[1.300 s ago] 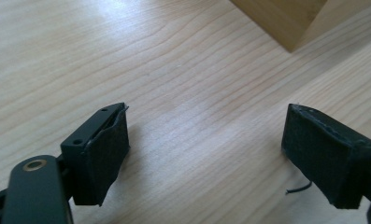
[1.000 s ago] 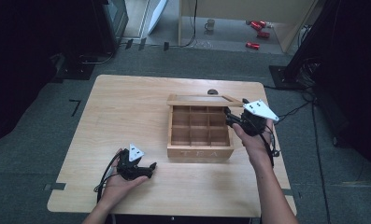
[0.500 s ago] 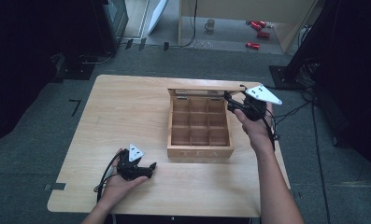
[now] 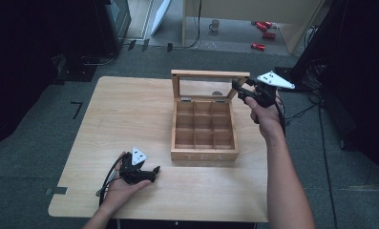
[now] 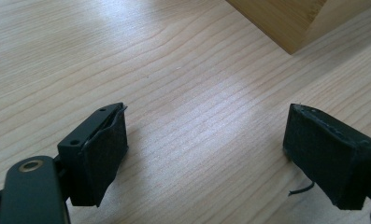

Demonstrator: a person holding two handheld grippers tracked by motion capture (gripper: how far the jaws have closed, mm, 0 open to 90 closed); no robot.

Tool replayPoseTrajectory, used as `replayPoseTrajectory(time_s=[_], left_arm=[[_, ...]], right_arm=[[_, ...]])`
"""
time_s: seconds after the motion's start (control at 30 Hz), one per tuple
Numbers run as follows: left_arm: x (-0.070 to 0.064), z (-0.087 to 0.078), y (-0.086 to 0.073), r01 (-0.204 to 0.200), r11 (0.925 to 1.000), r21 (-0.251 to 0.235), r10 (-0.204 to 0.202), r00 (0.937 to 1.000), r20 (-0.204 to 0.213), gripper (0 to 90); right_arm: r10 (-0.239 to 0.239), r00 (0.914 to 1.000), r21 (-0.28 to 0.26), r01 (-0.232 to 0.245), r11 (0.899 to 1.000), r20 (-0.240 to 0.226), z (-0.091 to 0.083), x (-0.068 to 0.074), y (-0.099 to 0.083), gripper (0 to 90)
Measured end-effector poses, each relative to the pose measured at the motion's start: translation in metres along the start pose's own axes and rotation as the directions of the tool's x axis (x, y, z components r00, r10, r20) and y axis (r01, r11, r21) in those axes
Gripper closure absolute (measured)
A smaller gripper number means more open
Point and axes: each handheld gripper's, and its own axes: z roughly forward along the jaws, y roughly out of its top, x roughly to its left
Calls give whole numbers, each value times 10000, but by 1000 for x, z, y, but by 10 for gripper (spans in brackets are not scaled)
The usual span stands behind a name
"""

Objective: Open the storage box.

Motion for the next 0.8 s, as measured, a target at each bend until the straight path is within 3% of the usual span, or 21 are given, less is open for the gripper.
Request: replayPoseTrajectory(time_s=[0.07,0.23,0.8], left_arm=[[0,0,0,-12,10000,-11,12,10000,7,144],[0,0,0,-35,10000,-13,35,10000,36,145],[-1,1,1,-65,10000,-7,65,10000,66,146]], right_arm=[[-2,9998,-57,0,10000,-211,7,-7,3,508],[17,9999,-84,-18,10000,-124,17,-15,9,557],[520,9982,-202,-514,9985,311,33,-26,16,633]])
